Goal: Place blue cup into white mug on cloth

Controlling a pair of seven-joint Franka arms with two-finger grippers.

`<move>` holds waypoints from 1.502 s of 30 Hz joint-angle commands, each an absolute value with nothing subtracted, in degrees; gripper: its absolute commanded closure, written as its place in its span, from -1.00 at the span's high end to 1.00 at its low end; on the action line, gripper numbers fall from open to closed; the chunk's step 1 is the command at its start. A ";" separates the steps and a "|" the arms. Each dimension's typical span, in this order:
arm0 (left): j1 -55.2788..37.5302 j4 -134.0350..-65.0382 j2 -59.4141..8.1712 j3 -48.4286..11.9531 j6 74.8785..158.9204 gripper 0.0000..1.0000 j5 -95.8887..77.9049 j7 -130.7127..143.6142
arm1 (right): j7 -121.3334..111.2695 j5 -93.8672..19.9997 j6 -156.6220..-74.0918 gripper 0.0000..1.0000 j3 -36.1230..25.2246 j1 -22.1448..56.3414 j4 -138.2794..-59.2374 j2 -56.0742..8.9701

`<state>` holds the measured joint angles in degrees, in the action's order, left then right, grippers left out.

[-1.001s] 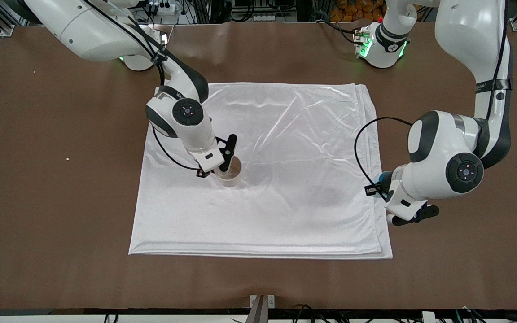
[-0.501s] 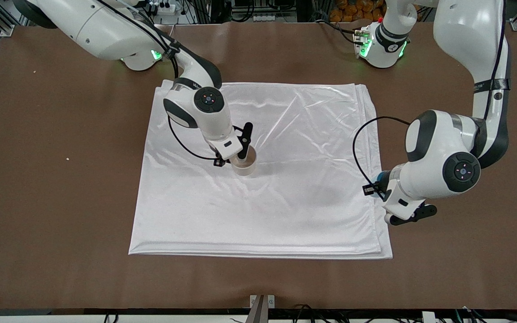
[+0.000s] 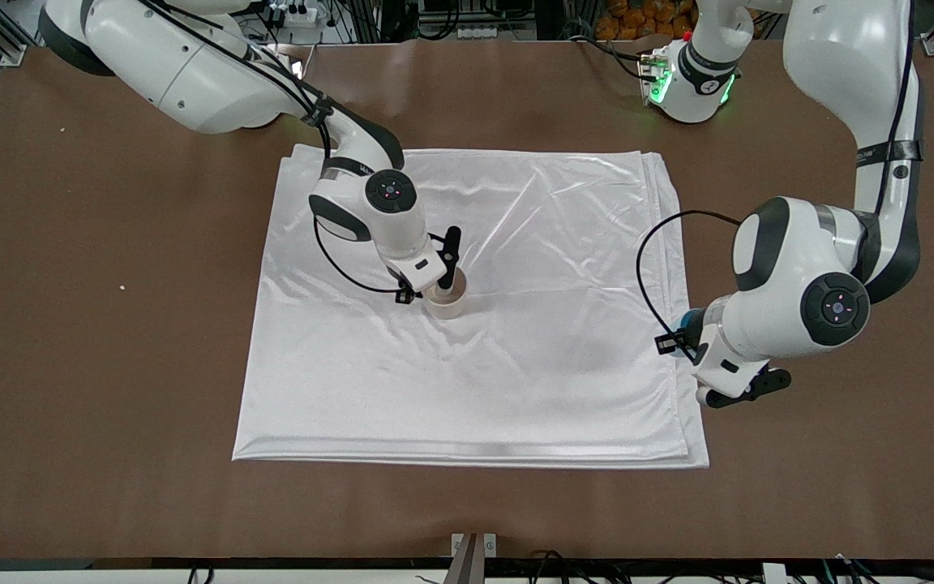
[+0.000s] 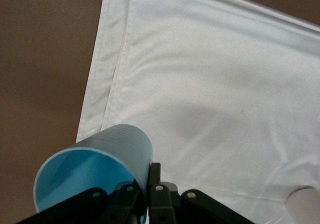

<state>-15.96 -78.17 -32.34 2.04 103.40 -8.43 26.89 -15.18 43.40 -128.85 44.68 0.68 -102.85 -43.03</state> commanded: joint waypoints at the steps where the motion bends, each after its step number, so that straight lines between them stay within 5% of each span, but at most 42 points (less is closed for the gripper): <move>1: -17.14 -78.13 -31.55 2.55 102.83 -1.00 -9.23 28.04 | -11.69 47.45 -129.55 -0.66 45.70 0.96 -102.74 -44.65; 7: -17.40 -78.13 -31.55 2.46 102.83 -1.00 -9.23 28.83 | -10.55 48.96 -129.46 -0.03 45.70 0.97 -102.66 -45.35; 11: -18.54 -78.13 -31.55 2.46 102.83 -1.00 -9.14 30.05 | -10.63 48.96 -129.46 1.00 45.97 0.70 -102.57 -45.35; 28: -25.66 -77.70 -31.29 2.90 102.74 -1.00 -8.79 38.75 | -10.37 48.78 -123.06 1.00 52.29 -3.07 -102.22 -43.86; 45: -34.80 -77.70 -30.06 3.16 102.66 -1.00 -7.56 51.06 | -10.72 41.58 -118.13 1.00 52.38 -3.87 -102.57 -33.14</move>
<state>-31.87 -77.76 -30.68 2.22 103.41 -8.41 46.93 -11.41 44.71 -119.42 52.09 -2.49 -101.07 -37.52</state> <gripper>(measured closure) 0.956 0.000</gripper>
